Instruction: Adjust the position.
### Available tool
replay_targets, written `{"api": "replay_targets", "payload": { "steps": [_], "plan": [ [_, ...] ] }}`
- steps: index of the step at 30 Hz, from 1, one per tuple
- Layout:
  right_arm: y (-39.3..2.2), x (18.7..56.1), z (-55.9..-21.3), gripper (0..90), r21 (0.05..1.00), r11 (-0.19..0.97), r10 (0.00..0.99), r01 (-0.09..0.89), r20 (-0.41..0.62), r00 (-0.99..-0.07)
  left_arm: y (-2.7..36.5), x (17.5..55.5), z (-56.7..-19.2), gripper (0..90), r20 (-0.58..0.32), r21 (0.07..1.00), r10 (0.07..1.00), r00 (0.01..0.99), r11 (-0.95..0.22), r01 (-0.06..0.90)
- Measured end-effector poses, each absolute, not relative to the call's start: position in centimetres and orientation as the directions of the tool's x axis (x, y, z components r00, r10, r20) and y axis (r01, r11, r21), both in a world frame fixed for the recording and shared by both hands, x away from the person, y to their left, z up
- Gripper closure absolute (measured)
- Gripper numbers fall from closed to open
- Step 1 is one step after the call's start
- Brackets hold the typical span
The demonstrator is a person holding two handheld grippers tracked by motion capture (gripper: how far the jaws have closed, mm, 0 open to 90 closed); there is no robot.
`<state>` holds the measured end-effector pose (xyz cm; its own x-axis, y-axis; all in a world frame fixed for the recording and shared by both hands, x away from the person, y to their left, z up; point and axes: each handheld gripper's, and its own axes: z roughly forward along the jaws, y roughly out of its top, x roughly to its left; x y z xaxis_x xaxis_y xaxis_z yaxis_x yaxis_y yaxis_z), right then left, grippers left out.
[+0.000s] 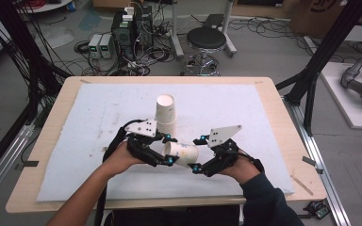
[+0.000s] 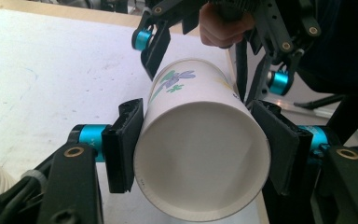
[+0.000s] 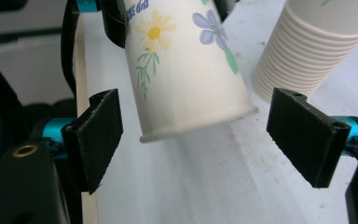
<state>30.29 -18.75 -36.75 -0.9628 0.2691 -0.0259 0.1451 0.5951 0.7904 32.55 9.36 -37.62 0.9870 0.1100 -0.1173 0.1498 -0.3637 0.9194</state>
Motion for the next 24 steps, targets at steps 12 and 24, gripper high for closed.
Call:
{"api": "replay_targets", "payload": {
  "steps": [12,24],
  "plan": [
    [-20.7,29.4,-37.7,18.6,0.904,0.410,0.332,0.120,-0.026,-0.943,10.8,32.2,-38.7,37.0,-0.124,0.956,0.159,0.979,-0.246,0.161],
    [-20.8,29.5,-39.6,18.7,0.916,0.373,0.330,0.147,0.017,-0.944,11.1,31.8,-38.8,37.0,-0.103,0.968,0.139,0.985,-0.213,0.131]
  ]
}}
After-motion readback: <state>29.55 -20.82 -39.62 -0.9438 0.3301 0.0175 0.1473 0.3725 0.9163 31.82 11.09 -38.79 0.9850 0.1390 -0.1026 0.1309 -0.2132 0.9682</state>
